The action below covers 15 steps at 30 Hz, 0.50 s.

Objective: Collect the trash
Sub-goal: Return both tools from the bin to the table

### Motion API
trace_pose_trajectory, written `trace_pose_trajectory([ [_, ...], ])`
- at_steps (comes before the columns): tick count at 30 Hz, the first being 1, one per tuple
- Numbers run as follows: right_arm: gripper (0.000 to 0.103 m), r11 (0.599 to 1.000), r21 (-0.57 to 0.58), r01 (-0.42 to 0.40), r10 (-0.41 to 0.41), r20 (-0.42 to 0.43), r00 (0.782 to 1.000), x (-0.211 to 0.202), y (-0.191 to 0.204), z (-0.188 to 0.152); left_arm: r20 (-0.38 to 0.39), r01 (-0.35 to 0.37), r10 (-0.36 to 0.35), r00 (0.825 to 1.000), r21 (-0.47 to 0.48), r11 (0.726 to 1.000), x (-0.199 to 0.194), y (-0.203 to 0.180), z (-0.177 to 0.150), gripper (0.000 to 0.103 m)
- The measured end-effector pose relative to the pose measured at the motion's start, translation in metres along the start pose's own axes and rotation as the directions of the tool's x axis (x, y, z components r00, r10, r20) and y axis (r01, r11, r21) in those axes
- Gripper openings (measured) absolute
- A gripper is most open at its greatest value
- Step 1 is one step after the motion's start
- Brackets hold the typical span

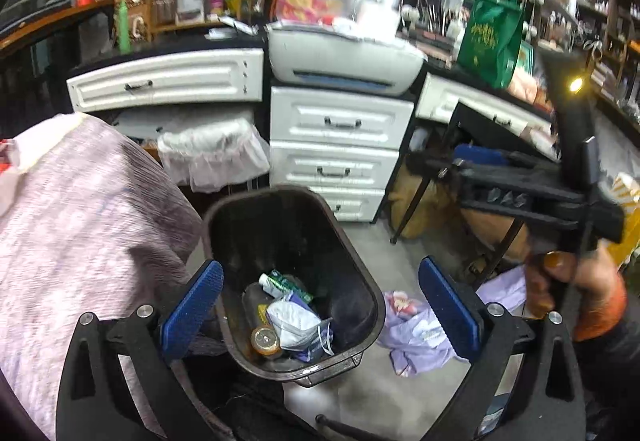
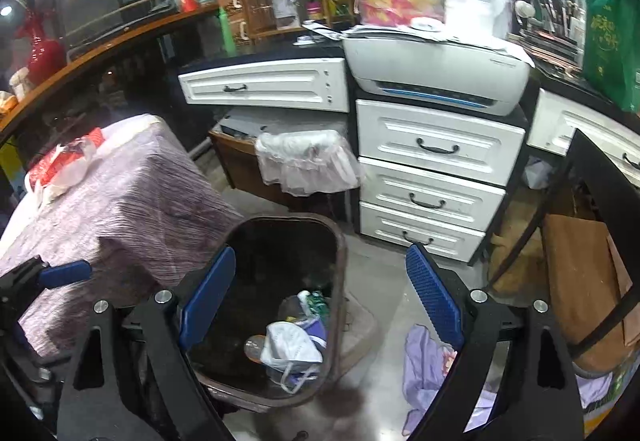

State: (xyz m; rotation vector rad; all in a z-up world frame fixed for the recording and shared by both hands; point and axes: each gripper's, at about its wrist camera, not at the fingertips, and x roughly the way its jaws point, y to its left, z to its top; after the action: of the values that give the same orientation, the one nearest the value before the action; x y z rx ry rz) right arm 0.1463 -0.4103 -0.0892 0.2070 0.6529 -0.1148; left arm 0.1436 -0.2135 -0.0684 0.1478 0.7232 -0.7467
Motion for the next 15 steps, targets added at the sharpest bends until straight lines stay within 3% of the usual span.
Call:
trace_pose_trajectory([
  [11,0.087,0.987,-0.104,-0.126,0.125,-0.015,0.992,0.002,0.067,0.007,0.078,-0.100,0.100,0.992,0.004,0.995,-0.057,0.028,-0.004,0.097],
  [13,0.094,0.982,-0.120,-0.148,0.147,-0.018,0.989,0.003,0.080,0.008,0.081,-0.121,0.121,0.989,-0.006,0.993,-0.065,0.037,-0.007,0.097],
  [15,0.095,0.973,-0.146,-0.180,0.180,-0.013,0.984,0.003,0.098,0.009,0.080,-0.142,0.143,0.987,-0.012,0.990,-0.074,0.047,-0.011,0.097],
])
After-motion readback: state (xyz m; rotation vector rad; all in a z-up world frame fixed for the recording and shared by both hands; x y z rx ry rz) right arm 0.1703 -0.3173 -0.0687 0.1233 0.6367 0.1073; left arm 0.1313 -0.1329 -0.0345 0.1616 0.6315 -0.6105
